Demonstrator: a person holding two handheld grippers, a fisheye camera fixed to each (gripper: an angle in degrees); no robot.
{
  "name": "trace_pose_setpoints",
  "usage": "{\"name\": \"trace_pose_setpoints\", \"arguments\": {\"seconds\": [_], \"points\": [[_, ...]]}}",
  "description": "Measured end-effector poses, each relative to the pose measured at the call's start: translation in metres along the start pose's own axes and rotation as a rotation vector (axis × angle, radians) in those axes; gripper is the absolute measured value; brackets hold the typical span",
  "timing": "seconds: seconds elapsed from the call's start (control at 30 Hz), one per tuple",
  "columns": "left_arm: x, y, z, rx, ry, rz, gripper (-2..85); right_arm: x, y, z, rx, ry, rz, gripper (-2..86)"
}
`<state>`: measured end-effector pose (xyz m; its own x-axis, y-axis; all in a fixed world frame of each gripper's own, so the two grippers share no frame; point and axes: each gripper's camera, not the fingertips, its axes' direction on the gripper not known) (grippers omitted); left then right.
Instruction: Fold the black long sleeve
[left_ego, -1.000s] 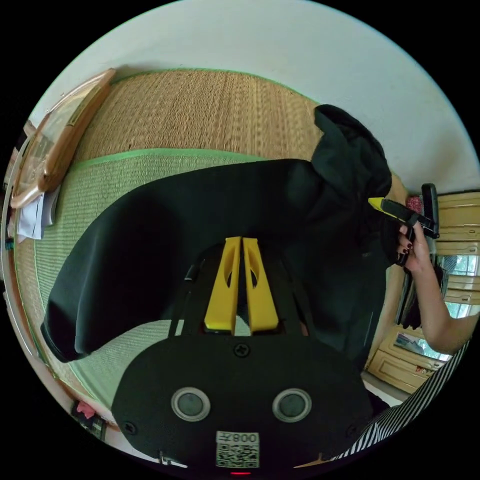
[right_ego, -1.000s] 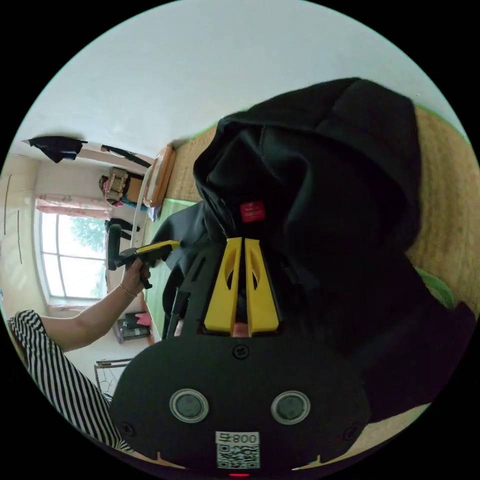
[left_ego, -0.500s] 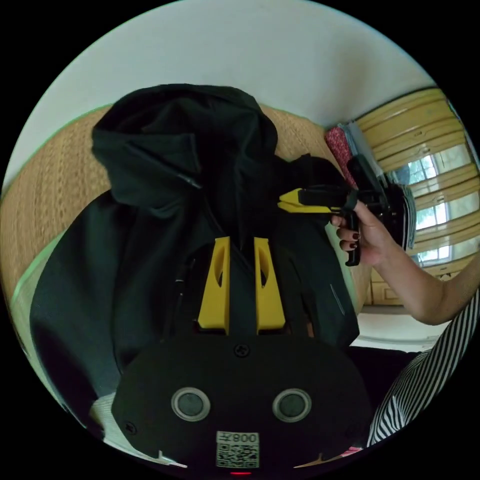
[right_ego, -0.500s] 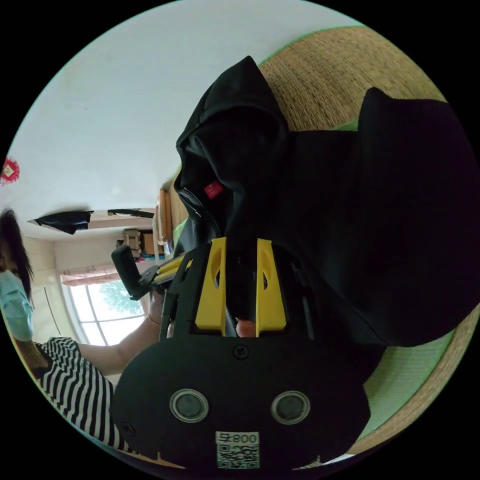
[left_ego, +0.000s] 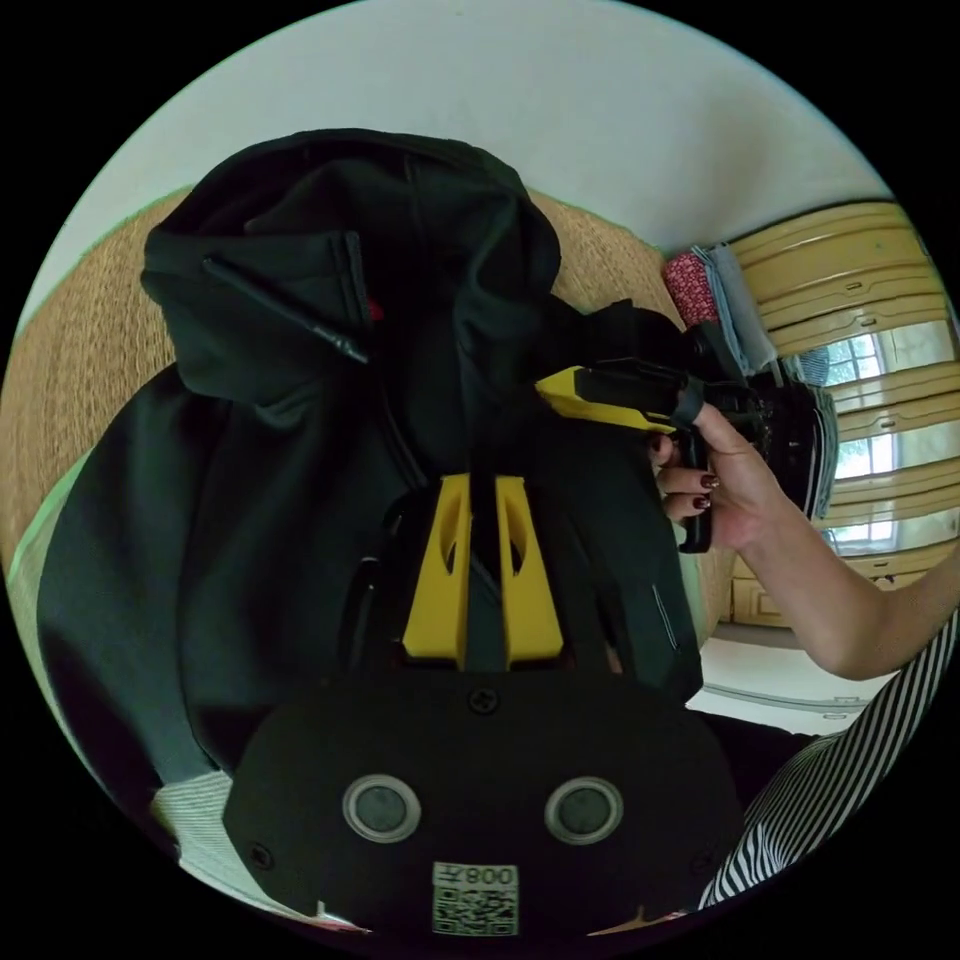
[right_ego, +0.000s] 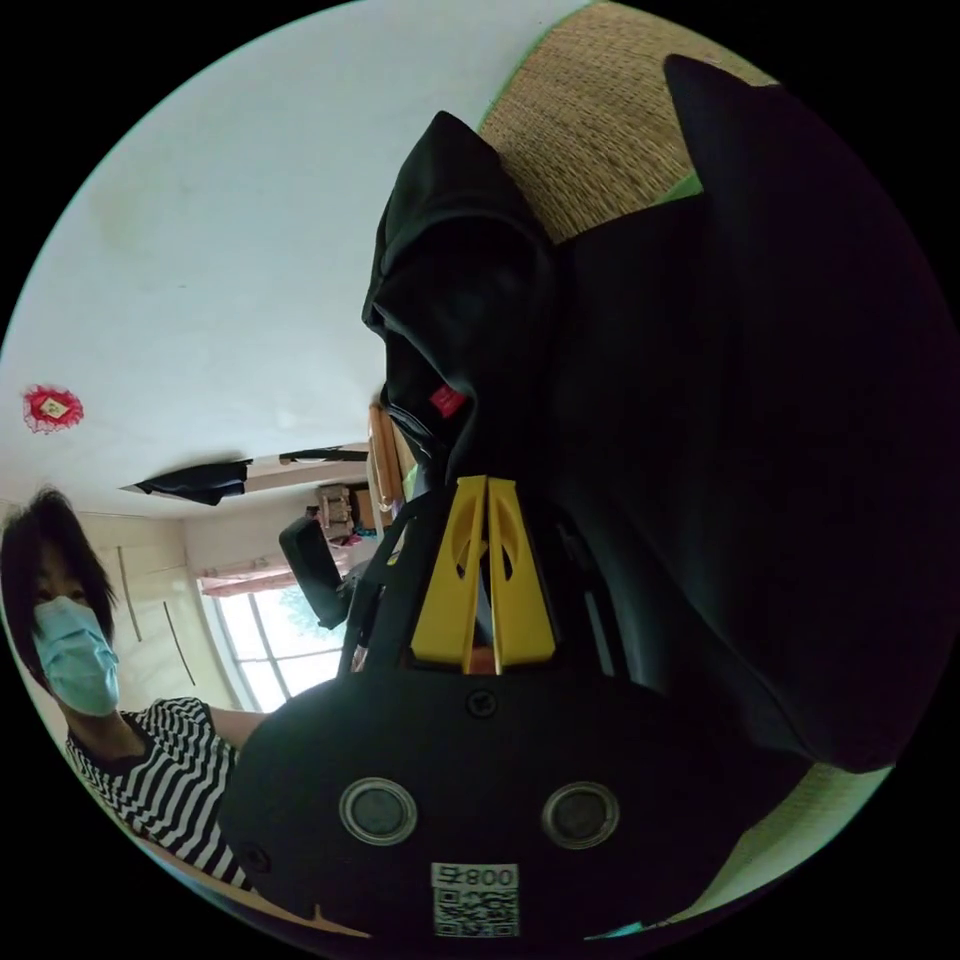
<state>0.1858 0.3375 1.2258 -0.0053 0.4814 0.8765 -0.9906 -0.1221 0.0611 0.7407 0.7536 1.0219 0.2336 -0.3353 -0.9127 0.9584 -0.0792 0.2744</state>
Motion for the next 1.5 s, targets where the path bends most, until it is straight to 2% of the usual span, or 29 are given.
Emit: {"name": "trace_pose_setpoints", "arguments": {"seconds": [0.17,0.2,0.3,0.33,0.47,0.63,0.83,0.93,1.03,1.13,1.33,1.5], "points": [[0.004,-0.022,0.030,-0.105,-0.092,0.030,3.0,-0.001,0.010,-0.010,0.018,0.036,-0.014,0.9],[0.004,-0.024,0.032,-0.108,-0.095,0.037,2.7,-0.005,0.014,-0.012,0.005,0.097,-0.040,1.4],[0.003,-0.035,0.034,-0.074,0.054,0.045,1.9,-0.026,0.028,-0.013,-0.060,0.398,-0.148,4.1],[0.001,-0.039,0.032,-0.036,0.161,0.041,1.7,-0.036,0.036,-0.013,-0.070,0.522,-0.203,5.6],[-0.006,-0.054,0.033,0.069,0.423,0.003,1.5,-0.055,0.058,-0.005,-0.146,0.711,-0.312,8.5],[-0.010,-0.077,0.049,0.114,0.471,0.011,2.1,-0.051,0.090,0.014,-0.283,0.932,-0.343,9.4],[-0.033,-0.066,0.078,0.053,0.378,-0.074,6.5,-0.041,0.106,0.031,-0.312,1.034,-0.377,4.3],[-0.047,-0.034,0.084,0.024,0.377,-0.139,7.8,-0.045,0.100,0.030,-0.352,0.986,-0.391,2.4],[-0.050,0.002,0.104,-0.079,0.404,-0.177,8.1,-0.039,0.094,0.018,-0.348,0.885,-0.343,3.0],[-0.040,0.027,0.131,-0.228,0.341,-0.159,8.0,-0.039,0.094,0.006,-0.311,0.798,-0.288,4.9],[-0.039,0.047,0.162,-0.234,0.384,-0.212,6.7,-0.065,0.135,0.020,-0.395,0.903,-0.331,8.6],[-0.036,0.057,0.182,-0.258,0.424,-0.184,6.4,-0.051,0.183,0.048,-0.554,0.858,-0.246,9.4]]}}
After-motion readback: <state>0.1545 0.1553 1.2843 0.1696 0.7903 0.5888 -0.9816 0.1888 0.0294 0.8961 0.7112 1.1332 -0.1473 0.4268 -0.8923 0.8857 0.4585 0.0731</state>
